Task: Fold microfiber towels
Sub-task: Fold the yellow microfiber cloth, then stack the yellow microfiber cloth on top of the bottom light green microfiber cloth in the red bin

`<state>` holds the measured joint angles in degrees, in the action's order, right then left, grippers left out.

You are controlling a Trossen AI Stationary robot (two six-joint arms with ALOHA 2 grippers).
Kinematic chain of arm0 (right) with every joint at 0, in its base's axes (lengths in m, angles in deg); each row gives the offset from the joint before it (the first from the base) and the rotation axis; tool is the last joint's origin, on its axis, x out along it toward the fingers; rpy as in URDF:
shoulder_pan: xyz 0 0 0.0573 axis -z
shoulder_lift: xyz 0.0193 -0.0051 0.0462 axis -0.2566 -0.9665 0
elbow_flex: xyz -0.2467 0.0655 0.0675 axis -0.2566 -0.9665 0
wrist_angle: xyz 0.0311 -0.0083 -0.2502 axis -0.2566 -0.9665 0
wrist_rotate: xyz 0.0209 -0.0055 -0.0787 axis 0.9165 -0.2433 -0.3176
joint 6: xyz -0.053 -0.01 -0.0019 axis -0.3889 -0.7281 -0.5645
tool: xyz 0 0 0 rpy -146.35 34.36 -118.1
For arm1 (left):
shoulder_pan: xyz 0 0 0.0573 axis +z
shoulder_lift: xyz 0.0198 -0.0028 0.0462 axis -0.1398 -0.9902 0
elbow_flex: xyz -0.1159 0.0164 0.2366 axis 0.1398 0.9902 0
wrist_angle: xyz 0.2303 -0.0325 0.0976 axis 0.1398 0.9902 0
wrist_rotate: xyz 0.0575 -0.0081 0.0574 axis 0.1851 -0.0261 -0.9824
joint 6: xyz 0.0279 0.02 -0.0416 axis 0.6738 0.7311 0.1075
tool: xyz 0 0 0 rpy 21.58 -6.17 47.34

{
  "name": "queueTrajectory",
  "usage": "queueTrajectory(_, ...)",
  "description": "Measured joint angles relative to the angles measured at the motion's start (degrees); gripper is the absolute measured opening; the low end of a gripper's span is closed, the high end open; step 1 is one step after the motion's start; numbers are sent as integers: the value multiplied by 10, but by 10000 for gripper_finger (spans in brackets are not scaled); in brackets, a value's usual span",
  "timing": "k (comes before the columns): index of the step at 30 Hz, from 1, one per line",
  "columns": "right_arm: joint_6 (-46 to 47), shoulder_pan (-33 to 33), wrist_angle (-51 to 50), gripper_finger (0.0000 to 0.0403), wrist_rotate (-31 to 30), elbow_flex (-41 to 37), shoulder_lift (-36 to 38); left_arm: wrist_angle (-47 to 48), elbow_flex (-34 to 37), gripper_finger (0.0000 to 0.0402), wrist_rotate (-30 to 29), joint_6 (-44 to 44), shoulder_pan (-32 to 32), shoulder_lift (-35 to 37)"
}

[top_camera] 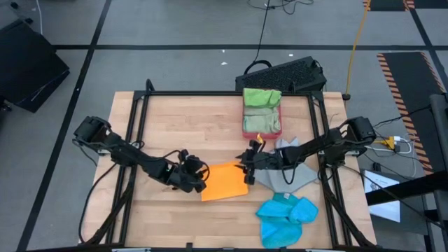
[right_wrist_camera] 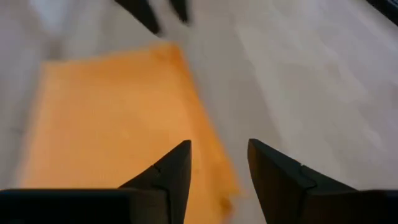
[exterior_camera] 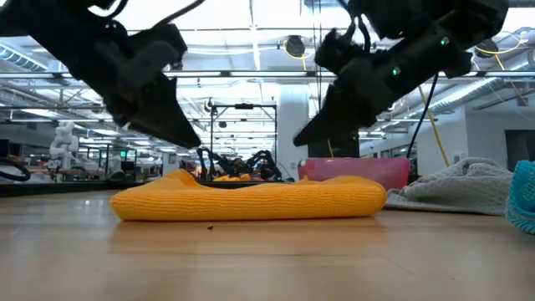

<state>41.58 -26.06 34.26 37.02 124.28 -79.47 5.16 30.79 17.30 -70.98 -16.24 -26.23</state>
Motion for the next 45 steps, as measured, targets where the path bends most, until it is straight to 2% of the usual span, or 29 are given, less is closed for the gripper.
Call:
queueTrajectory(4, -7, -20, 52, 129, 48, 0, -25, -73, 4, 140, 0, 54, -18, -8)
queueTrajectory(6, -16, -28, 91, 115, 48, -1, -45, -109, 7, 140, 0, 75, -23, -27)
queueTrajectory(9, -39, -32, 176, 92, 50, 0, -88, -117, 11, 140, -3, 83, -26, -54)
queueTrajectory(12, -46, -30, 275, 69, 76, 0, -142, -105, 11, 140, -11, 68, -25, -83)
queueTrajectory(15, -47, -27, 344, 48, 77, 0, -187, -104, 9, 140, -2, 42, -24, -118)
queueTrajectory(22, -8, -18, 377, 14, 77, 1, -263, -100, 8, 140, -3, -6, -32, -155)
queueTrajectory(28, 2, -18, 401, 5, 76, 1, -274, -92, 9, 140, 9, 16, -38, -131)
queueTrajectory(34, -34, -25, 361, 29, 76, -1, -194, -90, 10, 140, 21, 58, -45, -60)
queueTrajectory(39, -58, -48, 205, 69, 76, 0, -95, -108, 3, 140, 0, 101, -72, -24)
queueTrajectory(43, -60, -77, 63, 101, 75, -1, -38, -131, -9, 140, -6, 132, -100, -32)
queueTrajectory(45, -60, -92, 27, 119, 74, -1, -27, -134, -20, 141, -9, 140, -113, -42)
